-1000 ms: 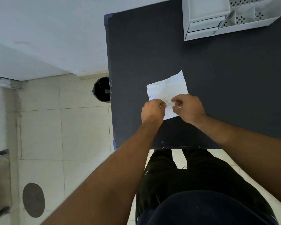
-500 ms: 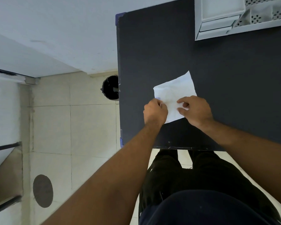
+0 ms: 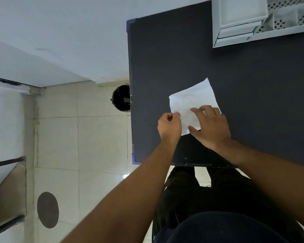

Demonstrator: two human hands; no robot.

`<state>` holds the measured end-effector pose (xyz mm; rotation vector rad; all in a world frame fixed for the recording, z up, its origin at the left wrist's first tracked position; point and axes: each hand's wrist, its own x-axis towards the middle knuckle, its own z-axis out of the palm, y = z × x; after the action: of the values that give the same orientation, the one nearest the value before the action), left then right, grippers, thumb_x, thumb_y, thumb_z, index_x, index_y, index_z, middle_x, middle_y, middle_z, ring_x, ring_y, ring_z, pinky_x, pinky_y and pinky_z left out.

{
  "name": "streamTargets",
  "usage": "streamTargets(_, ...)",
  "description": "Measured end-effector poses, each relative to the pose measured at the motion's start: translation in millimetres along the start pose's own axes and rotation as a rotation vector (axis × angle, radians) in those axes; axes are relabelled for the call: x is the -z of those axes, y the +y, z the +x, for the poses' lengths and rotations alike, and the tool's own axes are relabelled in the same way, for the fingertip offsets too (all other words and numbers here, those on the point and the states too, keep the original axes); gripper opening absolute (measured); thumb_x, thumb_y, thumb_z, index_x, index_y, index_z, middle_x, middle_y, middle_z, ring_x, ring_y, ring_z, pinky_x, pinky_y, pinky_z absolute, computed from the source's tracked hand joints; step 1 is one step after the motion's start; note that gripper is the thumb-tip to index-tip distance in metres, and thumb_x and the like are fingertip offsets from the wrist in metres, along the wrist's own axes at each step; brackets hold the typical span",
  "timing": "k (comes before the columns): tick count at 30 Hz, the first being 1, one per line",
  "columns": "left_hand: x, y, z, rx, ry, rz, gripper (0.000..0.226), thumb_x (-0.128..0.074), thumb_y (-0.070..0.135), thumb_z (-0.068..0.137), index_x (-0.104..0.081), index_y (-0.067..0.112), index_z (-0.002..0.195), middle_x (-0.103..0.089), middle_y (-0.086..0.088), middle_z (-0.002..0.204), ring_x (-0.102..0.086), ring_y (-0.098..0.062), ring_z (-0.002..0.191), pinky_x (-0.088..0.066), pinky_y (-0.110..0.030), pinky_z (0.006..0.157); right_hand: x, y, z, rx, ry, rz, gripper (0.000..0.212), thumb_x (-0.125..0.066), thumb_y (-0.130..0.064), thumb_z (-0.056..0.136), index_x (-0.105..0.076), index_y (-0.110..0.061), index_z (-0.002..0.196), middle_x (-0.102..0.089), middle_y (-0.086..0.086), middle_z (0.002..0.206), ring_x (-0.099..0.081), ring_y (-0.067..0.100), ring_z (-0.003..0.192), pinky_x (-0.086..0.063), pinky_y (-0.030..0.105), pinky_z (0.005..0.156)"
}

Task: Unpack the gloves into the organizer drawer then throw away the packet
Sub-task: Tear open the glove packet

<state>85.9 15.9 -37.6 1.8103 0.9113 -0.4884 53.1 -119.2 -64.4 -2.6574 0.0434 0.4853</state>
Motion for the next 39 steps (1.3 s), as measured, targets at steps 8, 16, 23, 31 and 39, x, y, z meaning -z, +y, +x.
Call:
streamTargets(8,17.8,40.7,5.3,0.302,-0.412,-0.68,0.034,-0.048,0.015,0.094,-0.066,0.001,0.119,-0.072,-0.014,0.104,-0.071,-0.026,0.091,-0.061,-0.037,0.077,8.9,-12.5,0.8,-0.012,-0.129,0.074,0.095,-0.065,-0.065,0.079,-0.02,-0.028,0.155,-0.029,0.007,0.161,-0.029,0.031,0.147,-0.036,0.052,0.112)
streamTargets(16,27.9,85.6,-0.8,0.239,-0.482,-0.743,0.027,-0.058,0.037,0.095,-0.065,0.012,0.102,-0.074,-0.005,0.087,-0.066,-0.016,0.066,-0.052,-0.029,0.058,72.4,-31.8,26.3,-0.255,0.109,0.638,0.029,-0.05,-0.015,0.098,-0.055,-0.017,0.126,-0.068,0.008,0.115,-0.065,0.03,0.105,-0.054,0.045,0.09)
streamTargets(23,27.6,71.4,-0.5,0.29,-0.346,0.071,0.048,-0.062,0.052,0.091,-0.062,0.017,0.124,-0.066,-0.002,0.121,-0.063,-0.019,0.096,-0.048,-0.039,0.088,108.9,-40.0,23.6,-0.526,-0.047,1.645,0.028,-0.051,-0.007,0.096,-0.063,-0.025,0.114,-0.076,0.005,0.11,-0.073,0.026,0.102,-0.059,0.046,0.085)
streamTargets(31,27.2,39.5,2.1,0.211,-0.272,-0.258,0.016,-0.065,0.021,0.098,-0.071,0.01,0.108,-0.08,-0.006,0.098,-0.077,-0.023,0.088,-0.054,-0.037,0.075,87.4,-2.7,-1.1,-0.714,-0.177,1.83,0.034,-0.064,-0.015,0.094,-0.061,-0.021,0.127,-0.074,0.007,0.119,-0.071,0.029,0.109,-0.052,0.051,0.098)
streamTargets(39,35.3,54.4,-1.1,-0.166,-0.121,-0.03,0.004,-0.075,0.017,0.092,-0.076,0.014,0.093,-0.077,0.002,0.093,-0.07,0.001,0.067,-0.049,-0.007,0.053,70.8,28.4,-8.7,-0.975,0.002,1.71,0.032,-0.077,-0.026,0.086,-0.066,-0.022,0.115,-0.077,0.003,0.109,-0.072,0.024,0.101,-0.055,0.046,0.093)
